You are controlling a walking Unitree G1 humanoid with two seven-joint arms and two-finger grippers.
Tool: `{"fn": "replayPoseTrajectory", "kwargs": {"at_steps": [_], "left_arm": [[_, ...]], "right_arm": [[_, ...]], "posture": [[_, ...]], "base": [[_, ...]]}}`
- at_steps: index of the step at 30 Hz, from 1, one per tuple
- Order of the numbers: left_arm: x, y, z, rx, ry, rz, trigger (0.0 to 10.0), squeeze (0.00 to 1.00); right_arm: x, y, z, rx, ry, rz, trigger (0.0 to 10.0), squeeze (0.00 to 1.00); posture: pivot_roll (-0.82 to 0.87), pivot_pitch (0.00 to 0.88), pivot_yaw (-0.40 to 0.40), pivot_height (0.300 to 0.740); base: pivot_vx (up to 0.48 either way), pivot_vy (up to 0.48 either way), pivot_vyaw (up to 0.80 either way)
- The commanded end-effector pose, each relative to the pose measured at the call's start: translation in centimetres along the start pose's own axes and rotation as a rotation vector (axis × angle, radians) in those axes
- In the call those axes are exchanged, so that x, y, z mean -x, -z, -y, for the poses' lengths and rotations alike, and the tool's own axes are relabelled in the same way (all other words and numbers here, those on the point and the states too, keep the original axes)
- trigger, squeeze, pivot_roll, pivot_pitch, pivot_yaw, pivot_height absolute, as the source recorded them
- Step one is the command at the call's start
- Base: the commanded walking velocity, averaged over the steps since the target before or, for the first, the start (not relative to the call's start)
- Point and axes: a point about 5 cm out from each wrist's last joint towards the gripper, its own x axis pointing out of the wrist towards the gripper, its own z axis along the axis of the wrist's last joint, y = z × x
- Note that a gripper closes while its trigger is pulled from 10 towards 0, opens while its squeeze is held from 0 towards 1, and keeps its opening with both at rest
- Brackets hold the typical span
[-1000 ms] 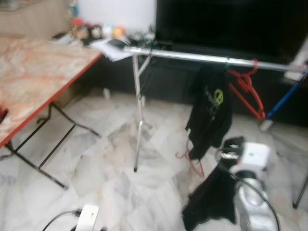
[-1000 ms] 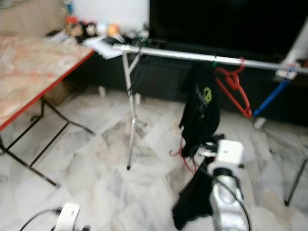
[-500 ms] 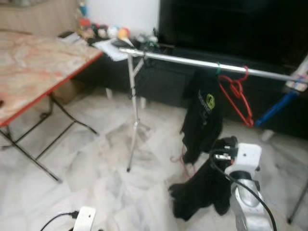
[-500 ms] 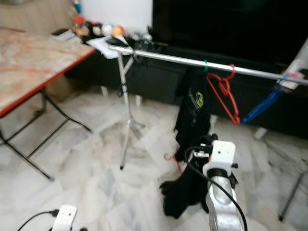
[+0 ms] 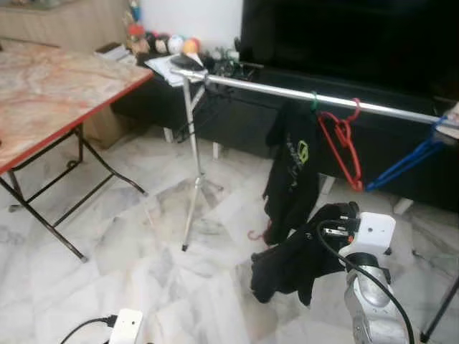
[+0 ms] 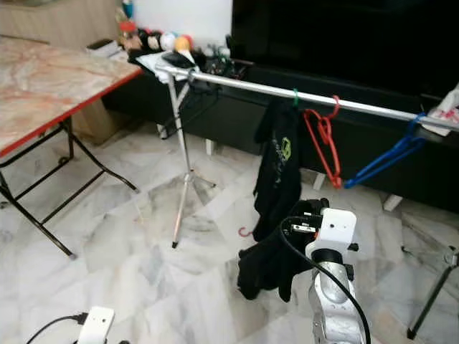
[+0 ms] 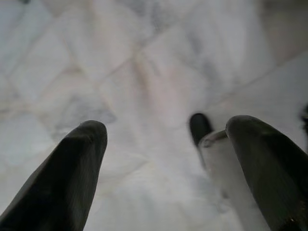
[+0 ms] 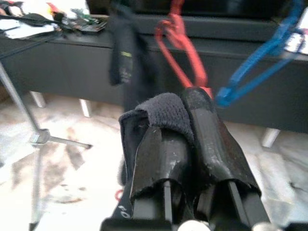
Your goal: Hang hanger
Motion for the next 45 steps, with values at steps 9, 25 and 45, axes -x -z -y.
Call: {"fn": "replayPoseTrajectory", "kwargs": {"at_steps": [9, 25, 45], "left_arm": [[0.1, 0.4, 0.6, -0.004, 0.019, -0.01, 10.0, 0.0], [0.1, 0.5, 0.4, -0.002, 0.013, -0.013, 10.0, 0.0], [0.1, -8.8, -0.6, 0.056, -0.063, 0.434, 10.0, 0.0]], "right_arm": [[-0.3, -0.7, 0.6, -0.006, 0.038, 0.021, 10.0, 0.0], [-0.2, 0.1, 0.7, 0.003, 0.059, -0.004, 10.0, 0.0], [2.6, 10.2, 0.1, 0.104, -0.053, -0.49, 10.0, 0.0]], "posture": [[-0.17, 0.0, -0.019, 0.74], [-0.17, 0.0, -0.018, 0.74], [-0.16, 0.0, -0.009, 0.74]], "base": [[0.0, -0.34, -0.69], [0.0, -0.337, -0.78], [0.0, 0.0, 0.0]]}}
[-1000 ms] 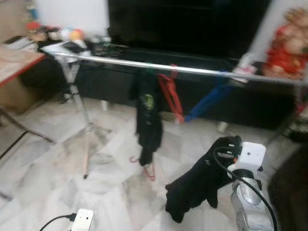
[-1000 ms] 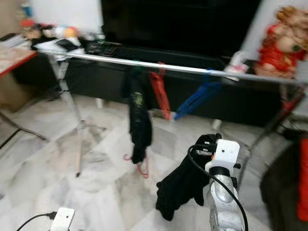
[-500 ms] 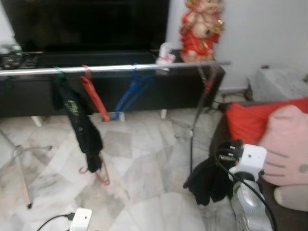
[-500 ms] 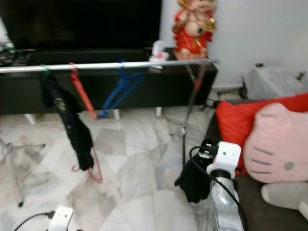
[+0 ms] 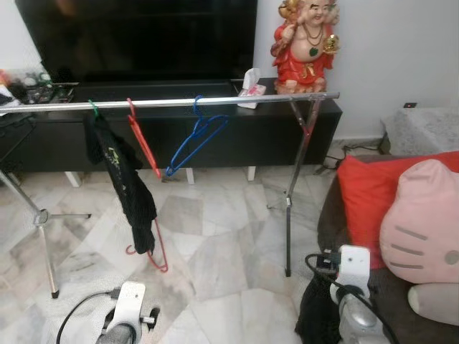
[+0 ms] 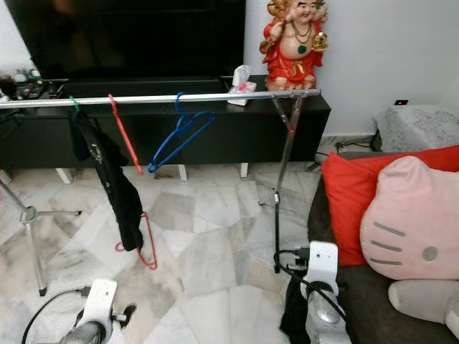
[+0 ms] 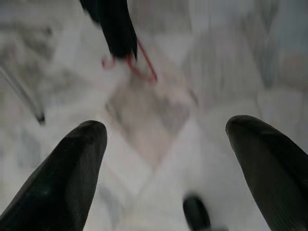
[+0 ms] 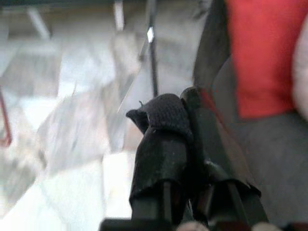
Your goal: Hang hanger
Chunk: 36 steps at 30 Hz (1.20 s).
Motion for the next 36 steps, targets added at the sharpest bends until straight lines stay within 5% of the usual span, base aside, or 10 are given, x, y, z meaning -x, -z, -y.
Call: {"fn": "replayPoseTrajectory", "kwargs": {"at_steps": [1, 10, 21, 28, 32, 36], "left_arm": [[-0.4, -1.7, -0.1, 0.016, -0.017, 0.083, 10.0, 0.0], [0.2, -7.5, 0.0, -0.051, 0.01, 0.451, 10.0, 0.0], [2.5, -11.3, 1.3, -0.023, 0.042, 0.678, 10.0, 0.0], [2.7, -13.4, 2.2, -0.007, 0.084, 0.715, 10.0, 0.0], [3.1, -13.2, 1.8, 0.051, 0.065, 0.704, 10.0, 0.0], [3.5, -12.2, 1.9, 0.02, 0.096, 0.667, 10.0, 0.0]], "right_arm": [[-0.1, 0.3, -0.3, 0.022, -0.021, -0.017, 10.0, 0.0], [2.5, 6.9, -0.5, 0.107, -0.042, -0.306, 10.0, 0.0], [3.8, 8.9, 0.1, 0.073, -0.025, -0.382, 10.0, 0.0], [3.8, 9.0, 0.1, 0.07, -0.03, -0.386, 10.0, 0.0], [3.9, 9.1, 0.2, 0.072, -0.021, -0.391, 10.0, 0.0], [4.2, 9.6, 0.4, 0.078, -0.023, -0.414, 10.0, 0.0]], "posture": [[-0.16, 0.0, -0.009, 0.74], [-0.15, 0.0, 0.004, 0.74], [-0.16, 0.0, 0.003, 0.74], [-0.16, 0.0, 0.006, 0.74], [-0.16, 0.0, 0.008, 0.74], [-0.15, 0.0, -0.002, 0.74]], "base": [[0.0, 0.0, 0.0], [0.0, 0.0, 0.0], [0.0, 0.0, 0.0], [0.0, 0.0, 0.0], [0.0, 0.0, 0.0], [0.0, 0.0, 0.0]]}}
